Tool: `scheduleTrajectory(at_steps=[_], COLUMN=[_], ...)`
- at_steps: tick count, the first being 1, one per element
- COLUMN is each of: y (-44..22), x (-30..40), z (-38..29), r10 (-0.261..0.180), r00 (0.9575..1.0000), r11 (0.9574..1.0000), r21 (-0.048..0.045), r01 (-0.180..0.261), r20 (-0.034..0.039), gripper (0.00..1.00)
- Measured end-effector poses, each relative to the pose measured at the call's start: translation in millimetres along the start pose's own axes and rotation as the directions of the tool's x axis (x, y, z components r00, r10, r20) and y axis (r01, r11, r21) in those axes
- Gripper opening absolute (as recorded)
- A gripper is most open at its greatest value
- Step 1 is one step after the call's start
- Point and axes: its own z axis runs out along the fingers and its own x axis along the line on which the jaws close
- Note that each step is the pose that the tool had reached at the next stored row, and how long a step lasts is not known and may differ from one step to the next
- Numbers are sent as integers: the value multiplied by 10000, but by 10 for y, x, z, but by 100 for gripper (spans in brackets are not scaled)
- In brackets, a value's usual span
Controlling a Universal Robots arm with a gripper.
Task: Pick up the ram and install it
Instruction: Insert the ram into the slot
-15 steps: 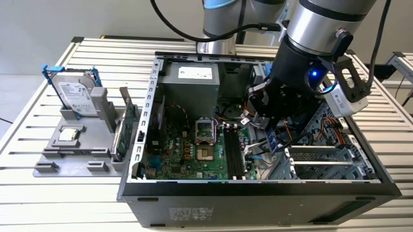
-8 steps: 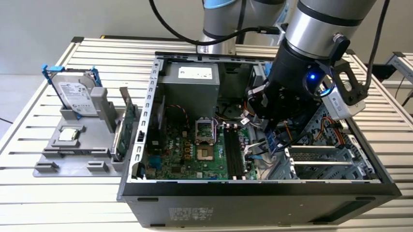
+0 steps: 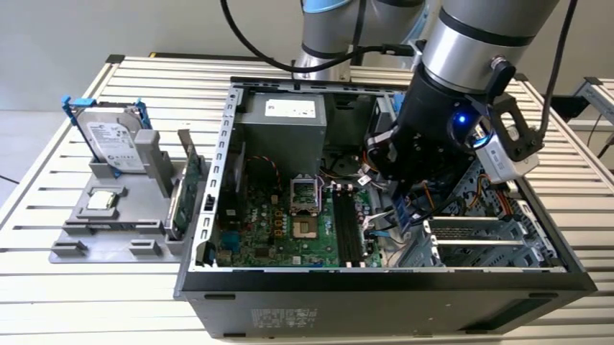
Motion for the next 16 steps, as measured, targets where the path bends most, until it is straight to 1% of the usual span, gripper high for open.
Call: scheduleTrajectory(at_steps=[16], y=[4], x=[-4], z=[107], r10=[1], r00=[10000], r11=[10000], r21=[3], r01=[-1], r20=[20], gripper=[0])
